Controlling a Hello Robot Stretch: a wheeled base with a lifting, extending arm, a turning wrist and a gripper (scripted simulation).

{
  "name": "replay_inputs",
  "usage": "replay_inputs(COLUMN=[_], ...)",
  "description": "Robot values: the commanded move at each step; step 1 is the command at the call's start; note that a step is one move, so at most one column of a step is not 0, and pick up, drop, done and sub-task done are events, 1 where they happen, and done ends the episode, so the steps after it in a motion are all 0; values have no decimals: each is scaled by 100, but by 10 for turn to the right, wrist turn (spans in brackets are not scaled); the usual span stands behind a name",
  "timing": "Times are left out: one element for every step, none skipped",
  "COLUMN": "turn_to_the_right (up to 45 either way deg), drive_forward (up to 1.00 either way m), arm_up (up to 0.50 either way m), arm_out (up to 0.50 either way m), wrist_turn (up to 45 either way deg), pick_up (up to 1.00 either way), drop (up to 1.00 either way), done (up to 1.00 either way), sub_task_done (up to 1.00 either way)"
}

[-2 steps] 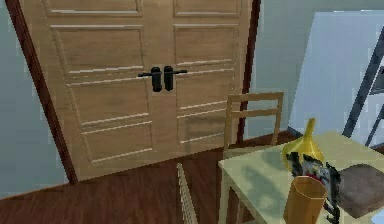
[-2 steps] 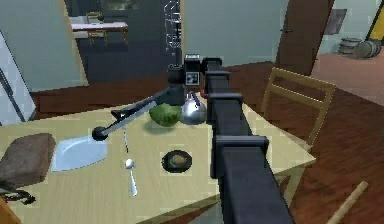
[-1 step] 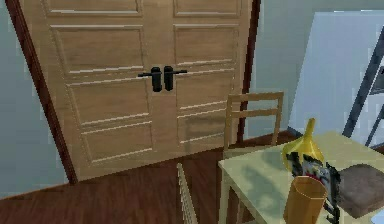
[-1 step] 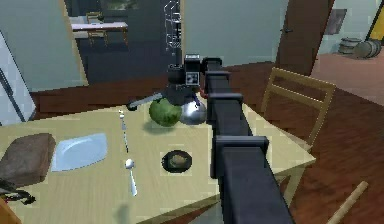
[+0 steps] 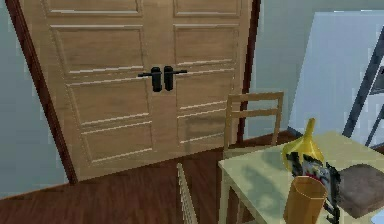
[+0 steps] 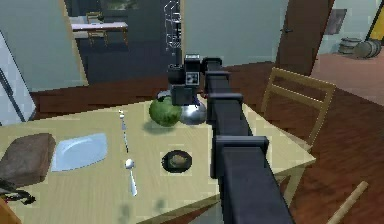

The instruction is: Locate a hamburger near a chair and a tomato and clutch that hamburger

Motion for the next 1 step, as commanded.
replay_inputs(turn_to_the_right=[0], drive_forward=[0], arm_up=[-2], arm_out=[0], wrist_turn=[0], pick_up=[0], drop=[0], done=[0], sub_task_done=[0])
